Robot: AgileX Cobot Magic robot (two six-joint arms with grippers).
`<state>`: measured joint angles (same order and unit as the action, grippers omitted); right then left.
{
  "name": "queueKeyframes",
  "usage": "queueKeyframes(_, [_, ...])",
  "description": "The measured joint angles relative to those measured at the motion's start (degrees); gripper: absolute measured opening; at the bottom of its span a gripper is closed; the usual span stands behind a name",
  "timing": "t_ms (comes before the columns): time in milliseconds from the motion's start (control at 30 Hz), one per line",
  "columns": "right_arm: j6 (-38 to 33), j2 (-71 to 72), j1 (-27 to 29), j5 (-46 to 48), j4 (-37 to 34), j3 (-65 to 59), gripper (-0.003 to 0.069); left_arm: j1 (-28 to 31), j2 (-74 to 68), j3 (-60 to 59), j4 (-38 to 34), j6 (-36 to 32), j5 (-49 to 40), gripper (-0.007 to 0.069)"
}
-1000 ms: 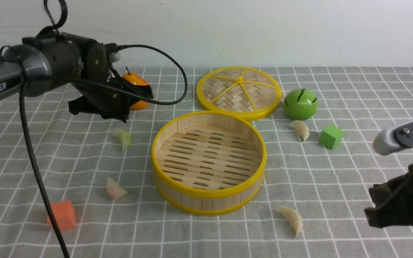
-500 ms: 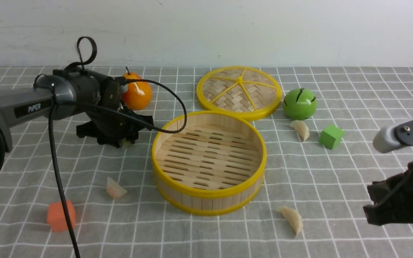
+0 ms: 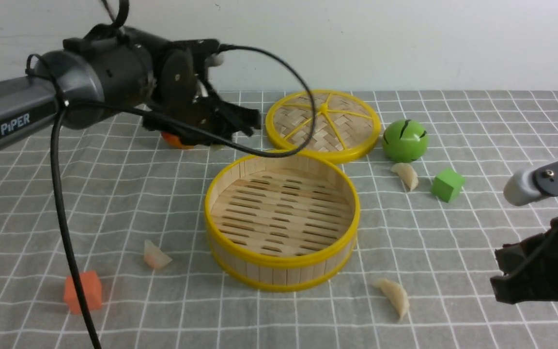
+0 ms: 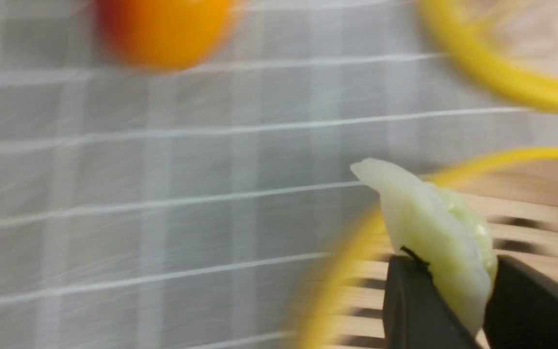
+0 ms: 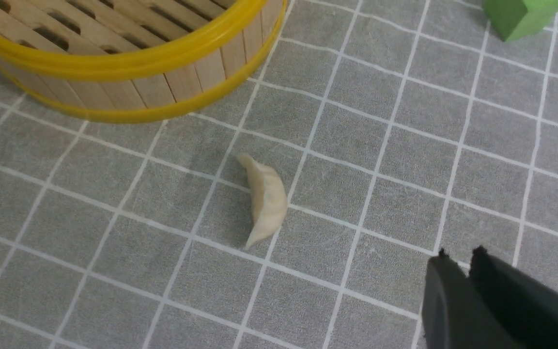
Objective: Put the dumplings into the steamer on the table with the grey tablecloth.
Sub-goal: 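Place the dumpling into the bamboo steamer basket with the left gripper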
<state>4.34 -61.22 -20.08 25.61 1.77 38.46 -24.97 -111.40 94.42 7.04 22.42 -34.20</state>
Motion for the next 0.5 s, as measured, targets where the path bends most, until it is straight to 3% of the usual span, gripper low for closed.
queueKeyframes(133, [0.0,0.0,0.0,0.0,0.0,0.0,0.0076,-3.84,-2.77,0.07,-1.2,0.56,1.23,0.0179])
queueKeyframes(333, [0.0,0.0,0.0,0.0,-1.41,0.0,0.0083,-3.34,-10.25,-0.19,-1.09,7.56,4.85,0.0195])
queueKeyframes(500, [0.0,0.0,0.0,0.0,-2.54,0.0,0.0086,-3.34,-11.25,-0.19,-0.99,8.81,6.33,0.0361])
